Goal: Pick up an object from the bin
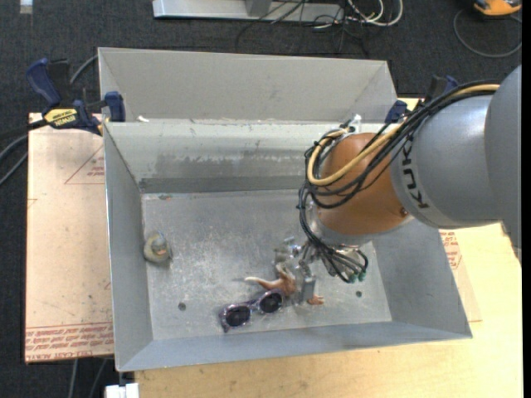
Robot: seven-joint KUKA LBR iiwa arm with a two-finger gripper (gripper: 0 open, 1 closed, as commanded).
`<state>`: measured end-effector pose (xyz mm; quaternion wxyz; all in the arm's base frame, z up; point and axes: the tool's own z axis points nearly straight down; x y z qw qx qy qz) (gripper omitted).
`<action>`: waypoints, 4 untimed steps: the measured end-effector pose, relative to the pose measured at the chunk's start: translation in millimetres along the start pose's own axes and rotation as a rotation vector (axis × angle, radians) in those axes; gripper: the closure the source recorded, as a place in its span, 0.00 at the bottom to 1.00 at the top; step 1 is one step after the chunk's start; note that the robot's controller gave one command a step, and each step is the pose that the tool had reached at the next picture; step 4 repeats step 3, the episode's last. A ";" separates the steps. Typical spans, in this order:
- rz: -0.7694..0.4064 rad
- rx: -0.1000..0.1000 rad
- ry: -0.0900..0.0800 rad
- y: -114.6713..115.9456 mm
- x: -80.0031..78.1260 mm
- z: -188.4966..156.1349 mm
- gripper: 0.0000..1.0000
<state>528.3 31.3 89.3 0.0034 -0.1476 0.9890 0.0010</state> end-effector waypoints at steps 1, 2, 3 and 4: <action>0.035 -0.001 0.002 11.6 -9.4 -102.5 1.00; 0.006 0.000 -0.006 7.5 -32.0 -16.2 1.00; -0.041 -0.001 0.002 22.8 2.1 -251.4 1.00; -0.041 -0.001 0.002 22.8 2.1 -251.4 1.00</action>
Offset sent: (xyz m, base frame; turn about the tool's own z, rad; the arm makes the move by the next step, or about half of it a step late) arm 0.0338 0.0167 -0.0193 -0.0089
